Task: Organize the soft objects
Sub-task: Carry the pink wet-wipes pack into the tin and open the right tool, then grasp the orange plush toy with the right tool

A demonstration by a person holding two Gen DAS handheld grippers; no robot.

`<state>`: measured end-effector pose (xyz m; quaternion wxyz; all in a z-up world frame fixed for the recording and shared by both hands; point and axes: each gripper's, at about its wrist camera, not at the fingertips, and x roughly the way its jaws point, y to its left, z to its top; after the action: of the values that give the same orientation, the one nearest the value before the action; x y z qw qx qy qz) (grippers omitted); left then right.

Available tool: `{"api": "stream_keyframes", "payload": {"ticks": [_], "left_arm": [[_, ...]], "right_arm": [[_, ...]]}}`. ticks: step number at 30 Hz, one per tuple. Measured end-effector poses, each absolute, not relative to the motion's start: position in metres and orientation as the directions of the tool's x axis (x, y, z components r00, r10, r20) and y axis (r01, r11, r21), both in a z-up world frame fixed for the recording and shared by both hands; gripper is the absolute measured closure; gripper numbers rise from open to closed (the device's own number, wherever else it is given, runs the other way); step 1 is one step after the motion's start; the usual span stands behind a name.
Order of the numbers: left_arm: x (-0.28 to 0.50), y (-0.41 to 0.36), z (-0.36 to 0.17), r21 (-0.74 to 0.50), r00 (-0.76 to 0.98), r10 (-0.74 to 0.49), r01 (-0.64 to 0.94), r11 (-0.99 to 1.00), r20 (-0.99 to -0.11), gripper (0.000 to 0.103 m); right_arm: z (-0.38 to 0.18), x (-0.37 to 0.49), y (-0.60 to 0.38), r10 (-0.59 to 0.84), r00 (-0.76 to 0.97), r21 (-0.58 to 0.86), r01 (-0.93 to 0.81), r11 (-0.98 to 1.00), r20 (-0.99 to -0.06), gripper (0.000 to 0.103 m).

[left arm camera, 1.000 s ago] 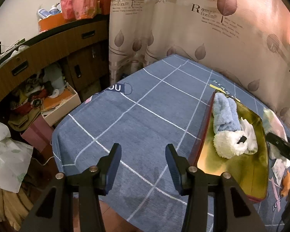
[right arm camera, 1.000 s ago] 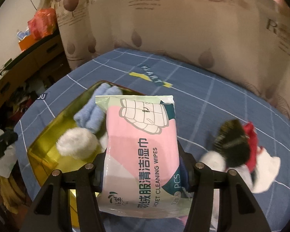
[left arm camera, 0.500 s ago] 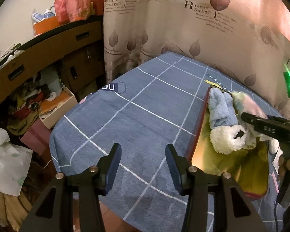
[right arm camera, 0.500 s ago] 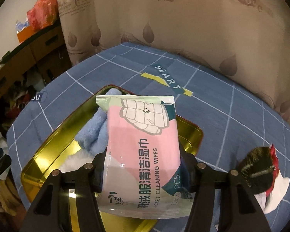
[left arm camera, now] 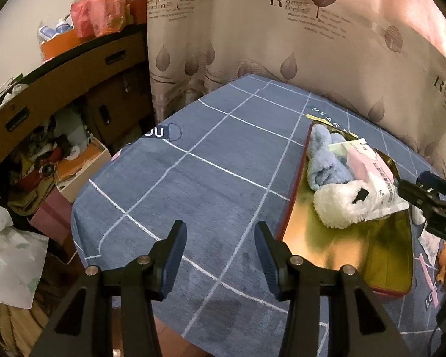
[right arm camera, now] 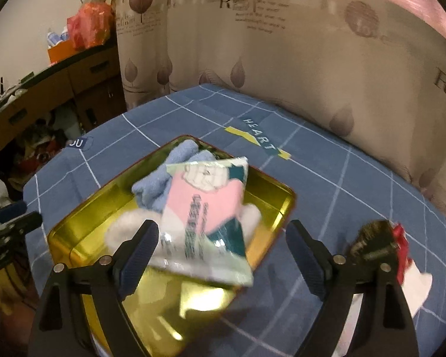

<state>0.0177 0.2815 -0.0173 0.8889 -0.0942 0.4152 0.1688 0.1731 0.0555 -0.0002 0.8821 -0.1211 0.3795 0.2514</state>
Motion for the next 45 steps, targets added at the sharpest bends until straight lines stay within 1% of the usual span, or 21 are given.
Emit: {"api": "stream_keyframes", "payload": {"ticks": [4,9,14,18,23,28,32,39,42,44,45], "left_arm": [[0.017,0.279,-0.019,-0.02,0.591,0.22,-0.373,0.928,-0.776,0.055],[0.017,0.277,-0.02,-0.01,0.589,0.222,-0.364,0.931,-0.777,0.055],[0.016,0.277,-0.02,-0.015,0.589,0.22,-0.368,0.93,-0.778,0.055],[0.015,0.276,-0.019,-0.022,0.591,0.217,-0.37,0.929,-0.777,0.055],[0.014,0.275,-0.02,-0.012,0.588,0.225,-0.371,0.928,-0.777,0.055],[0.015,0.276,-0.021,-0.001,0.581,0.232,-0.373,0.928,-0.78,0.055],[0.016,0.276,-0.021,0.003,0.581,0.237,-0.374,0.928,-0.778,0.055],[0.015,0.276,-0.022,0.009,0.584,0.244,-0.375,0.927,-0.774,0.055],[0.015,0.275,-0.023,0.016,0.584,0.247,-0.372,0.928,-0.773,0.055],[0.015,0.272,-0.024,0.017,0.584,0.246,-0.368,0.93,-0.774,0.055],[0.015,0.27,-0.024,0.02,0.584,0.249,-0.369,0.929,-0.773,0.055]], "right_arm": [[0.002,0.162,0.029,0.345,0.591,-0.009,-0.513,0.859,-0.729,0.017],[0.004,0.15,-0.02,0.291,0.61,-0.025,-0.455,0.89,-0.737,0.017],[0.009,0.136,-0.089,0.206,0.645,-0.025,-0.329,0.944,-0.736,0.017],[0.007,0.129,-0.149,0.116,0.64,-0.027,-0.208,0.978,-0.76,0.017],[-0.006,0.12,-0.195,0.078,0.618,0.016,-0.105,0.994,-0.782,0.017],[-0.018,0.108,-0.195,0.103,0.604,0.053,-0.1,0.994,-0.79,0.017],[-0.032,0.104,-0.17,0.129,0.581,0.064,-0.132,0.989,-0.804,0.017],[-0.058,0.117,-0.144,0.08,0.566,0.029,-0.099,0.995,-0.821,0.017],[-0.064,0.122,-0.141,0.069,0.569,0.022,-0.089,0.996,-0.819,0.023],[-0.067,0.125,-0.143,0.068,0.567,0.024,-0.084,0.996,-0.821,0.042],[-0.068,0.127,-0.145,0.067,0.568,0.026,-0.079,0.997,-0.82,0.046]]}}
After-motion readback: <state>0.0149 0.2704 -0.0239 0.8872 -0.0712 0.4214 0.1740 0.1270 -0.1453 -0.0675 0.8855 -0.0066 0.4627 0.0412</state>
